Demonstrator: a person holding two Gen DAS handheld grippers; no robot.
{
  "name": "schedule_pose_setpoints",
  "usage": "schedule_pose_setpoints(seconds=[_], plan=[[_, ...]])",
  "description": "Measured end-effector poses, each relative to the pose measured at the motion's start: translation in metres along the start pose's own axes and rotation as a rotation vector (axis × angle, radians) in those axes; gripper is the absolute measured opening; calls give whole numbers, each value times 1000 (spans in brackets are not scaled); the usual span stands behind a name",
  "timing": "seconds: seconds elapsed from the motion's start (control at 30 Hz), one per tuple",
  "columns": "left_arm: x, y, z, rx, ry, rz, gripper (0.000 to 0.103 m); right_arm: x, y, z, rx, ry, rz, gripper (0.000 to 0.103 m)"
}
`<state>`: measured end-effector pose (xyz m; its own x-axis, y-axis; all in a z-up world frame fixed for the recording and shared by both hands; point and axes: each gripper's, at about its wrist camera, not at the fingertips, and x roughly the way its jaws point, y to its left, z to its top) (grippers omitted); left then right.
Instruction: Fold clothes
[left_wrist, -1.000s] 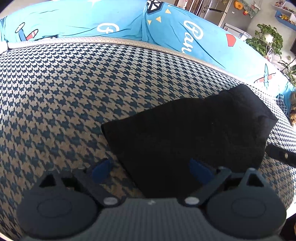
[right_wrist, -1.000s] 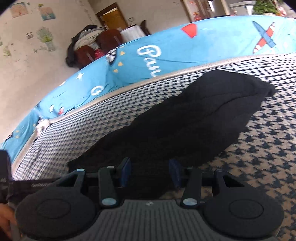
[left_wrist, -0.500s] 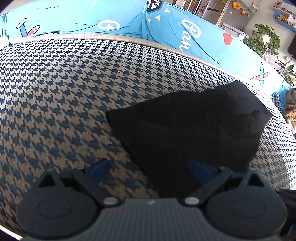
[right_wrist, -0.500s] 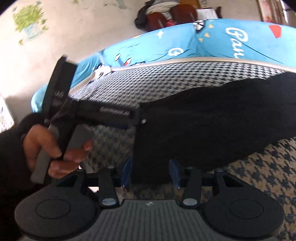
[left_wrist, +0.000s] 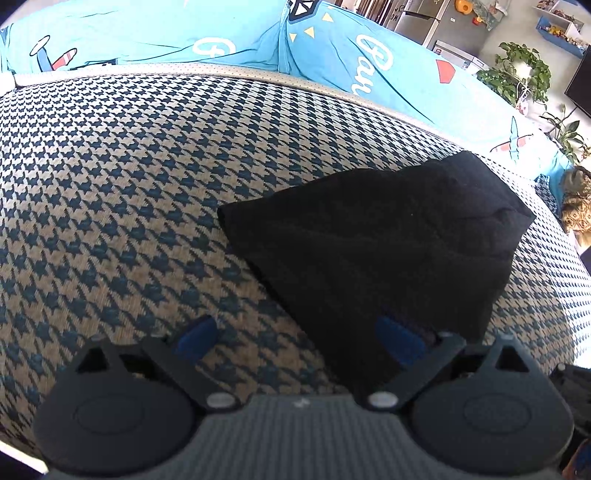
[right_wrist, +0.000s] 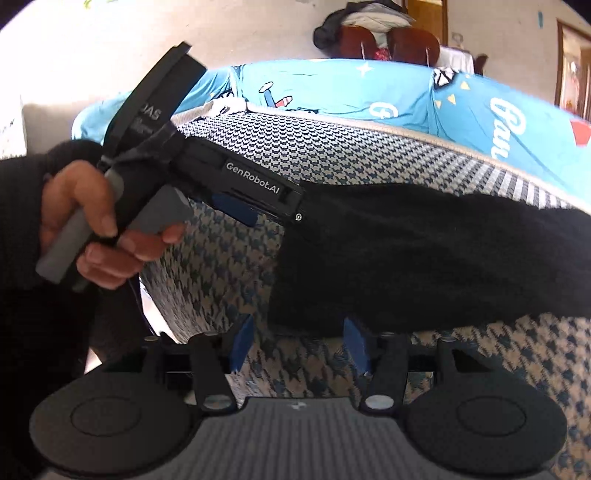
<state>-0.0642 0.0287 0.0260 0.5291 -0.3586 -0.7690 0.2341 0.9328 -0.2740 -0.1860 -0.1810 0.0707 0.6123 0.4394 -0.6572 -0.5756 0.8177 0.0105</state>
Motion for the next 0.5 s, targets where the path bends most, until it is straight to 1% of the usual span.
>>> schedule_pose_setpoints(seconds=[0.17,0.37,0.5], plan=[[-1,2,-1,-5,1,-14,99,5,10,-2,-100,15,-36,55],[-1,3,-1,-13,1,-25,102,11,19,-5,-194,17,-80,63],[0,4,-2,-20,0,-34,103,19,26,-7,-279,18,-123,63]])
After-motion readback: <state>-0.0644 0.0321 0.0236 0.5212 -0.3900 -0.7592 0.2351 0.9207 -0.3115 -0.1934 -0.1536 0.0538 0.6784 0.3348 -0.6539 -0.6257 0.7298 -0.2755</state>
